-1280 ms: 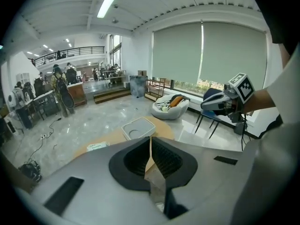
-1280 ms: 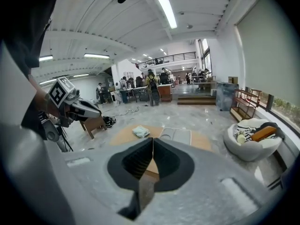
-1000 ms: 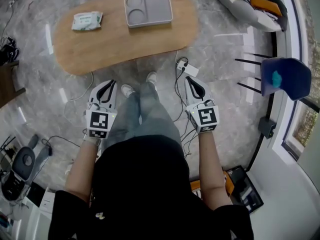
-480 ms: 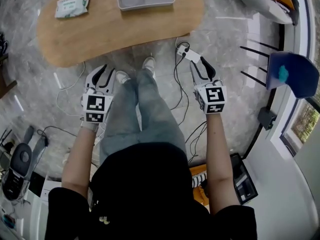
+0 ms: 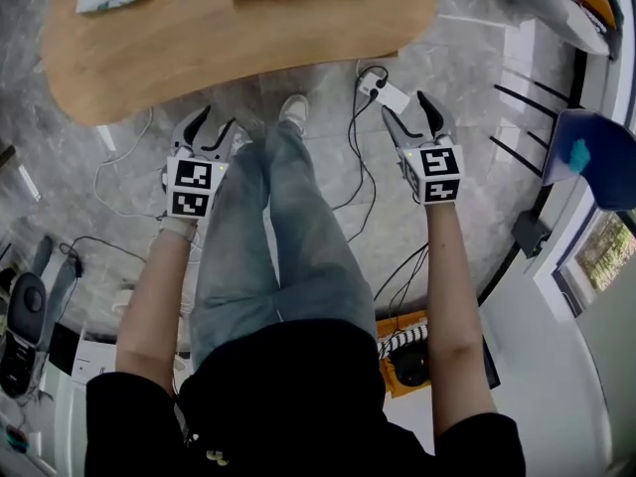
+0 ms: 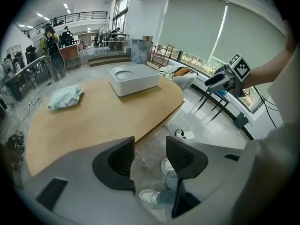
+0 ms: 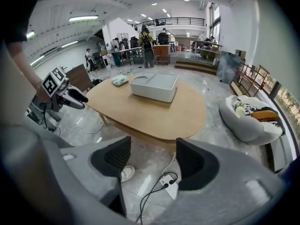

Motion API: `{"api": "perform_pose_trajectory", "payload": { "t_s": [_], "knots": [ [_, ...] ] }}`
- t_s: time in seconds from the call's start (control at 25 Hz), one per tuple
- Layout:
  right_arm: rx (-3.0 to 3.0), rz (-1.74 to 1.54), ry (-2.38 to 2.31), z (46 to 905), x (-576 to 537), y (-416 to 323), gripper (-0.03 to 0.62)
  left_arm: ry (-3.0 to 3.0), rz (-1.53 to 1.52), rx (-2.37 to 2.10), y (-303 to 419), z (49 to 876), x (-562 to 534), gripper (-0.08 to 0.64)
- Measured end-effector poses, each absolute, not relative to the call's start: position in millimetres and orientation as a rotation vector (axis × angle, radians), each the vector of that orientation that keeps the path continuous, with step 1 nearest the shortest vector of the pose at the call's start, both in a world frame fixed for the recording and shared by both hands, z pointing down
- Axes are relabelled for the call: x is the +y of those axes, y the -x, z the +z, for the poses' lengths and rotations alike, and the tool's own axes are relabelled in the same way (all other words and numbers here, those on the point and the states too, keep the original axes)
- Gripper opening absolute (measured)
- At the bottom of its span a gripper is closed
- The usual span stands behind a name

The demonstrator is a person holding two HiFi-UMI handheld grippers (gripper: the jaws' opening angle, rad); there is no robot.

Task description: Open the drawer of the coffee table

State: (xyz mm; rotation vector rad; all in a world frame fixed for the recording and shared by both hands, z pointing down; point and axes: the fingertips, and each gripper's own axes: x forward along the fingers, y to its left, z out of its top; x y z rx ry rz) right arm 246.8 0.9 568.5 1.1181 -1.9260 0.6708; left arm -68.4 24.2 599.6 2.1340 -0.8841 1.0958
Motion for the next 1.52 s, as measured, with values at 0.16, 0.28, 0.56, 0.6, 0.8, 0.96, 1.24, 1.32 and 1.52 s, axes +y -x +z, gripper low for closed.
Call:
{"api": "perform_pose_trajectory", "payload": {
  "t_s": [0.16,0.28,0.56,0.6,0.8,0.96,1.24,1.32,1.52],
  "knots": [
    [-1.908,0.666,-1.050,615.1,0.2,-246.9,0.336,-2.115,1.147,-0.896,71.6,649.0,24.6,0.219],
    [-1.897,0.655,-1.028,646.1,-4.7,-251.5,0.356,-2.102,1.171,-0.909,69.9,681.9,23.7,0.235],
    [-1.845,0.640,-0.981,706.0,-12.8,-270.2,0.376,-2.041,1.201,-0.945,67.0,739.5,24.7,0.239],
    [-1.841,0.637,-0.976,712.3,-15.3,-272.7,0.377,-2.023,1.199,-0.952,67.7,746.8,25.0,0.239],
    [-1.821,0.623,-0.939,744.1,-25.0,-279.4,0.380,-2.009,1.199,-0.983,74.5,775.6,21.0,0.253],
    [-1.814,0.610,-0.914,763.2,-29.8,-285.2,0.380,-2.043,1.162,-1.050,73.9,789.1,9.9,0.284],
    [-1.828,0.566,-0.875,781.2,-40.8,-283.4,0.379,-2.063,1.124,-1.064,62.1,803.9,0.5,0.284],
    [-1.840,0.545,-0.860,783.6,-43.5,-280.9,0.379,-2.055,1.105,-1.076,59.6,804.6,-1.3,0.284],
    [-1.847,0.514,-0.844,789.3,-52.2,-275.6,0.374,-2.036,1.046,-1.093,52.5,807.2,-6.9,0.283]
  ]
}}
